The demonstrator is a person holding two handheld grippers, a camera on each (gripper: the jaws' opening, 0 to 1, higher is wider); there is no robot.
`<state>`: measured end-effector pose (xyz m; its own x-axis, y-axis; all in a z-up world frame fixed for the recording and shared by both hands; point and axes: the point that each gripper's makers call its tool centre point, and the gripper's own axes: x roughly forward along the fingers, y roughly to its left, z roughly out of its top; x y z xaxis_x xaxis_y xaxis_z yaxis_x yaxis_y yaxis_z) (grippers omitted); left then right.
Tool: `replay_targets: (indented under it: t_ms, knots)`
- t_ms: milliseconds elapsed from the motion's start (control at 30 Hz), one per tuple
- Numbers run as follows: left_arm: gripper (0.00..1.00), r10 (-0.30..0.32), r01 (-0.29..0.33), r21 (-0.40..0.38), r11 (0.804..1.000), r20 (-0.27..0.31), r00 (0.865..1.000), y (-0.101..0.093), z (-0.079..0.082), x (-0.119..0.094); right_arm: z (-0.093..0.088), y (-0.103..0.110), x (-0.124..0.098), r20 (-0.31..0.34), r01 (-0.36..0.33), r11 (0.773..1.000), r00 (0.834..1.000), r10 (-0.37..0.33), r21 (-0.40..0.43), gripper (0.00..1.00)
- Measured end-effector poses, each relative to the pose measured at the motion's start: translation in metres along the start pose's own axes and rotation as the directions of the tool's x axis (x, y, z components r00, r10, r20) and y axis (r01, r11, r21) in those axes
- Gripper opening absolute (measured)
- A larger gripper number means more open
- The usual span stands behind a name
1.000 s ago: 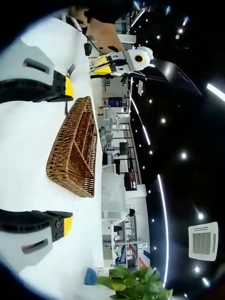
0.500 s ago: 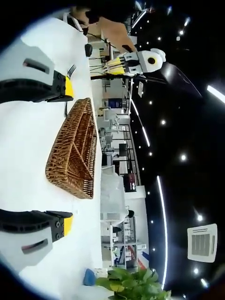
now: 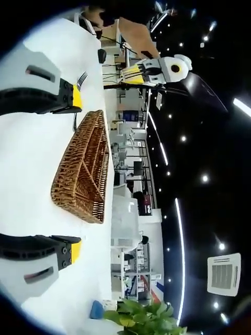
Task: Arrange the knives, forks, and spoons in their matching storage slots by inserting each utensil handle-first until every utensil is classified and aligned in the correct compartment
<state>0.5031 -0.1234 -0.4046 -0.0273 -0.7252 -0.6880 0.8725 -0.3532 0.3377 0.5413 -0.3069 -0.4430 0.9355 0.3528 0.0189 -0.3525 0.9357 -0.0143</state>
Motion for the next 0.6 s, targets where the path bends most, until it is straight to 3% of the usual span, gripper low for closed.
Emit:
replay_targets:
  t_ms: [600]
  knots:
    - [0.0, -0.001, 0.003, 0.034, 0.999, -0.059, 0.998, 0.041, -0.026, 0.017, 0.001, 0.002, 0.002, 0.004, -0.012, 1.0, 1.0, 0.012, 0.007, 1.0]
